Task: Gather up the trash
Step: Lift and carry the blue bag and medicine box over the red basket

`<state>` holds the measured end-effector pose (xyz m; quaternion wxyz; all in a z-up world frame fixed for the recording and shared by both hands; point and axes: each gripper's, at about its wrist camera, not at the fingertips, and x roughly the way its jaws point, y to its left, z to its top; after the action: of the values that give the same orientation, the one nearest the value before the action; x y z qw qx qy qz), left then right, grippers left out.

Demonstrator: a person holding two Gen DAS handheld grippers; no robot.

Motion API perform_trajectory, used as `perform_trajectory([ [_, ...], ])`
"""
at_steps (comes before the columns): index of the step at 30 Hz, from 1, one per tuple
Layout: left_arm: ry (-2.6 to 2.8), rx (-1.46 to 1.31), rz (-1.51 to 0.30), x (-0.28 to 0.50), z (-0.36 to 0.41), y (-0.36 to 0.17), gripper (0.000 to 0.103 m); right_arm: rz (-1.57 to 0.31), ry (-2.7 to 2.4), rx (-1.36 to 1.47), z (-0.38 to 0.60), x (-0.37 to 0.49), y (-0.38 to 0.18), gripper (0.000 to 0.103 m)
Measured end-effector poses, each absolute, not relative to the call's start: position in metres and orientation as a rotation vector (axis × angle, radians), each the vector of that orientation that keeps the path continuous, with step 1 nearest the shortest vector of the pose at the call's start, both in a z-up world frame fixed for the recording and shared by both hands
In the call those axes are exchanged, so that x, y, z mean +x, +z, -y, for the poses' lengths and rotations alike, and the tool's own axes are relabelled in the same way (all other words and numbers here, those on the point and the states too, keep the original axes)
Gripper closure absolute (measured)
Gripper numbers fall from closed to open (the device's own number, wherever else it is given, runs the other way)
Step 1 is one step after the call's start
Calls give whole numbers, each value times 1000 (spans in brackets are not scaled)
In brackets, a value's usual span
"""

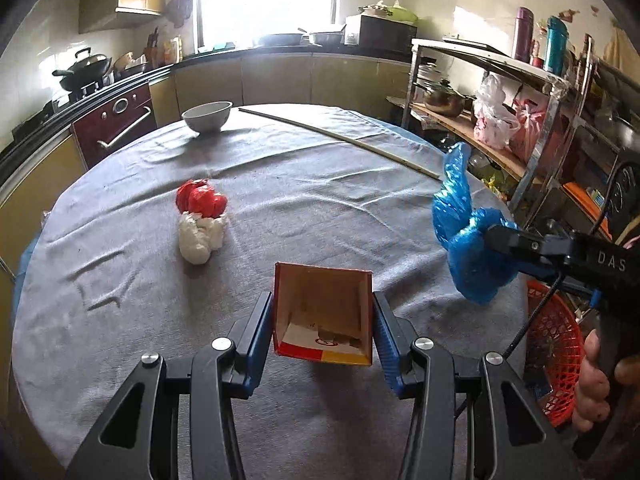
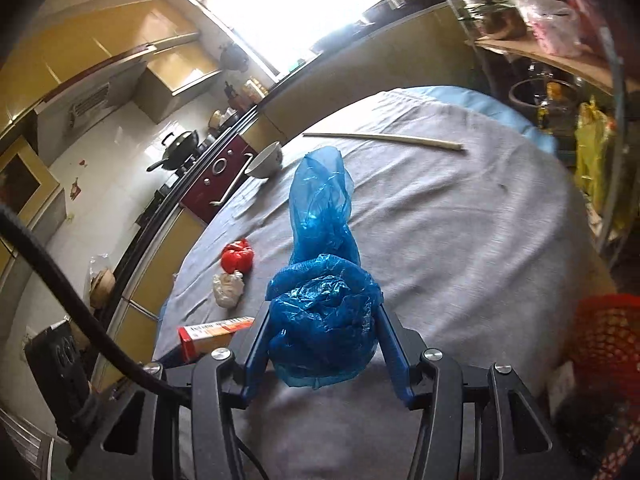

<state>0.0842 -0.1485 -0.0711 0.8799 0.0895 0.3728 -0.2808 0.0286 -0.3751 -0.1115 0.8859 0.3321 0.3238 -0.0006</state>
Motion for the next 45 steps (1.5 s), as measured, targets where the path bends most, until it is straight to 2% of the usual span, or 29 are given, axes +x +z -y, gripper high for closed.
perform_trajectory([
  [16,-620,130,-904,89,150,-87,49,-667,-35,746,405,-3,-129,49],
  [18,-628,122,-922,89,149,-89,46,-666,-35,743,405,-2,-128,49],
  [20,-643,121,-932,86,151,-91,37,-666,-37,730,405,-3,-127,49],
  [25,-633,145,-946,83,153,-98,37,-667,-40,707,403,-7,-125,49],
  [33,-606,145,-932,81,153,-98,37,-673,-35,712,401,-12,-130,49],
  [34,-599,155,-921,81,154,-97,42,-672,-34,709,400,-12,-129,49],
  [35,-596,163,-918,80,155,-97,52,-669,-31,708,400,-13,-129,49],
  [36,-597,167,-923,81,156,-97,53,-668,-29,707,400,-13,-128,49],
  [45,-599,181,-895,74,165,-89,54,-650,-22,683,399,-21,-123,49],
])
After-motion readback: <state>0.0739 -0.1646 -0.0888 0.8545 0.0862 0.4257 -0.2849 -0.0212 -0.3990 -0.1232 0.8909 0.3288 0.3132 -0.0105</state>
